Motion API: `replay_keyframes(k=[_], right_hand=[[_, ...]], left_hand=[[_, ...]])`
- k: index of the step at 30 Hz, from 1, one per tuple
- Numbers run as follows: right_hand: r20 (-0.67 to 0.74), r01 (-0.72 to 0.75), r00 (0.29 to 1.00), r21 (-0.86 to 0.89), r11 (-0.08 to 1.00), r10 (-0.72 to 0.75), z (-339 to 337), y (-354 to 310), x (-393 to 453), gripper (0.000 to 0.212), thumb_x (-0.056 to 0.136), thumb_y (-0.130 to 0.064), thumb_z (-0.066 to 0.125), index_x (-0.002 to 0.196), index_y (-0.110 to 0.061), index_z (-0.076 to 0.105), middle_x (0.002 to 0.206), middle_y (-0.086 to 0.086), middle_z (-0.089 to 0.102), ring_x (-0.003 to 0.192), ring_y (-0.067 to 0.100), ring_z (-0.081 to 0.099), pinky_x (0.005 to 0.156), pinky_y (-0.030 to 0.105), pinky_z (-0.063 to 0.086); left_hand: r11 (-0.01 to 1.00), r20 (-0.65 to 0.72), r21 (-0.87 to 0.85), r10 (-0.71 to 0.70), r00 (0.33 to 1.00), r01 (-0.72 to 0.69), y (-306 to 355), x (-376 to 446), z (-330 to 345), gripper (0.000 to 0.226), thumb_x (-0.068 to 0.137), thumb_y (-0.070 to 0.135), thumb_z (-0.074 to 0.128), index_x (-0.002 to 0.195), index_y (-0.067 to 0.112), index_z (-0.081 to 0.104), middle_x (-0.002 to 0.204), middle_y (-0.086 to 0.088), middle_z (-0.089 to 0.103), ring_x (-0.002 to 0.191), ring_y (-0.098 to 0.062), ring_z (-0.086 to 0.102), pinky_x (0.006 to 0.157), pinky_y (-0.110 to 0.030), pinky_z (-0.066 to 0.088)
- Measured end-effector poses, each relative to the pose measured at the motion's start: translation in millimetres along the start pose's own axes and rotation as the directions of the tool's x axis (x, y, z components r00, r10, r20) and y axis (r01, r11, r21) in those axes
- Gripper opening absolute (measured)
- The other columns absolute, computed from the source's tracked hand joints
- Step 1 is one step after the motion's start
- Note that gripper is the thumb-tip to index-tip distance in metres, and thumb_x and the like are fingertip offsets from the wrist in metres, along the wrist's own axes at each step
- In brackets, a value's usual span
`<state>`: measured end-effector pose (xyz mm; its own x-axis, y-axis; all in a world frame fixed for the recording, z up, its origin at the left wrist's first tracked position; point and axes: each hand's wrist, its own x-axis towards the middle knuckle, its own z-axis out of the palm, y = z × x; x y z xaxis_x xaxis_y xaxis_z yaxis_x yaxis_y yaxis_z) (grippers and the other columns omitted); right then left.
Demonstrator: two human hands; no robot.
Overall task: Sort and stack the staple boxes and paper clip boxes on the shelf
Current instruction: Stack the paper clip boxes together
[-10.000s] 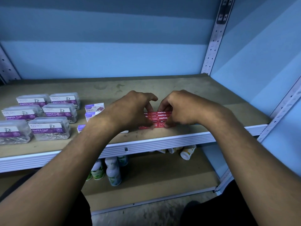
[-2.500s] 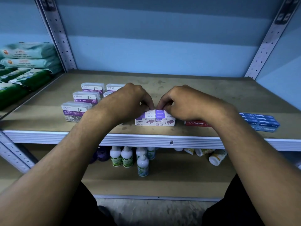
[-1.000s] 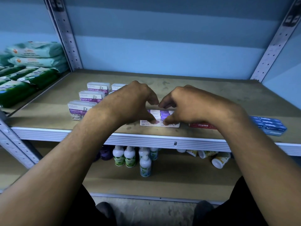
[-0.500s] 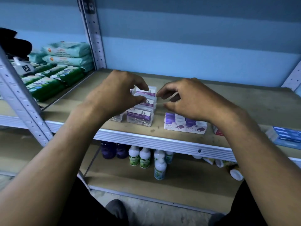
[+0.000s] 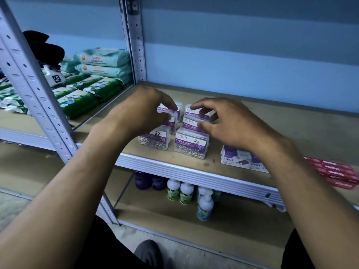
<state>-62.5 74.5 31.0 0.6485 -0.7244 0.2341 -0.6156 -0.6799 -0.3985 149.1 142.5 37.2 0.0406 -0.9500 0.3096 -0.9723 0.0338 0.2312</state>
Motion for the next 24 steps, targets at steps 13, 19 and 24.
replay_keyframes(k=[13, 19, 24], right_hand=[[-0.037, -0.031, 0.999, 0.034, 0.999, 0.032, 11.3, 2.8, 9.7, 0.036, 0.091, -0.031, 0.07, 0.126, -0.039, 0.066, 0.113, -0.015, 0.071, 0.085, -0.007, 0.06, 0.079, 0.018, 0.045], [-0.056, -0.057, 0.997, 0.021, 0.998, 0.058, 14.0, 3.5, 12.3, 0.026, 0.093, -0.03, 0.069, 0.118, -0.034, 0.073, 0.109, -0.012, 0.074, 0.092, 0.001, 0.064, 0.083, 0.017, 0.047], [-0.055, -0.048, 0.997, 0.043, 0.998, 0.051, 11.8, 0.4, 9.8, 0.024, 0.095, -0.028, 0.066, 0.117, -0.034, 0.073, 0.115, -0.013, 0.073, 0.095, 0.001, 0.063, 0.083, 0.016, 0.043]], left_hand=[[0.994, 0.099, -0.104, -0.036, 0.994, 0.046, -12.8, 12.9, 7.5, 0.033, 0.083, 0.023, 0.075, 0.113, 0.034, 0.071, 0.117, 0.01, 0.069, 0.105, -0.011, 0.062, 0.086, -0.023, 0.044], [0.986, 0.094, -0.162, -0.015, 0.995, 0.03, -15.4, 13.5, 8.9, 0.03, 0.083, 0.019, 0.075, 0.111, 0.03, 0.073, 0.112, 0.009, 0.071, 0.102, -0.011, 0.063, 0.084, -0.022, 0.045], [0.983, 0.072, -0.182, 0.0, 0.997, 0.013, -13.6, 9.0, 5.1, 0.03, 0.085, 0.018, 0.073, 0.112, 0.03, 0.072, 0.112, 0.009, 0.071, 0.104, -0.011, 0.063, 0.09, -0.029, 0.051]])
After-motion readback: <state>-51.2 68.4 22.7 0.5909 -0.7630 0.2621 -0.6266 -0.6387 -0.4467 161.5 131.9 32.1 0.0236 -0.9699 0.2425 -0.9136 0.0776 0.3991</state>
